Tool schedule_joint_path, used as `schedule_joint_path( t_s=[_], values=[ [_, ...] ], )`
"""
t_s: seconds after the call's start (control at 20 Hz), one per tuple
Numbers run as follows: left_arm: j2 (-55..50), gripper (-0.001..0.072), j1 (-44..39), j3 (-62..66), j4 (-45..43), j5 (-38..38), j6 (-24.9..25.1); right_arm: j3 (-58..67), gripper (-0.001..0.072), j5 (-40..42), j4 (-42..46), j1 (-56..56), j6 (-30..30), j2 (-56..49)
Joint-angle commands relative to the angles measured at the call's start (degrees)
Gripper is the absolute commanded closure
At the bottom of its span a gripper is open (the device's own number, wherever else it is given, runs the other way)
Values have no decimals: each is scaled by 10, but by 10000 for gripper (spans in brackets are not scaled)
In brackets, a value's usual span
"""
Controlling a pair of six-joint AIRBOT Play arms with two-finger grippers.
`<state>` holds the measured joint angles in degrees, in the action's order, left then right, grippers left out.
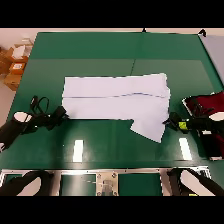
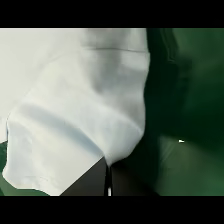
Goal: Fold the shirts.
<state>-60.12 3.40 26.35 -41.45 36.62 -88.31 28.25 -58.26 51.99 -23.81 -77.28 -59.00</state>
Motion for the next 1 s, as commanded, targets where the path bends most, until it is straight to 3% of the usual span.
schedule_joint_path(
  t_s=[0.0,0.2,0.4,0.7,0.95],
  values=[
    [50,677,8,1,-86,102,-18,-49,692,-47,37,0,-46,100],
    [157,678,8,16,-162,144,-66,-16,693,-84,61,0,-83,200],
    [157,678,8,98,-164,165,-62,80,693,-92,53,3,-93,199],
    [22,678,8,229,-169,138,-49,245,692,-30,14,49,-76,30],
    [-158,677,8,328,-86,94,18,359,692,40,10,103,-76,-151]
  ],
)
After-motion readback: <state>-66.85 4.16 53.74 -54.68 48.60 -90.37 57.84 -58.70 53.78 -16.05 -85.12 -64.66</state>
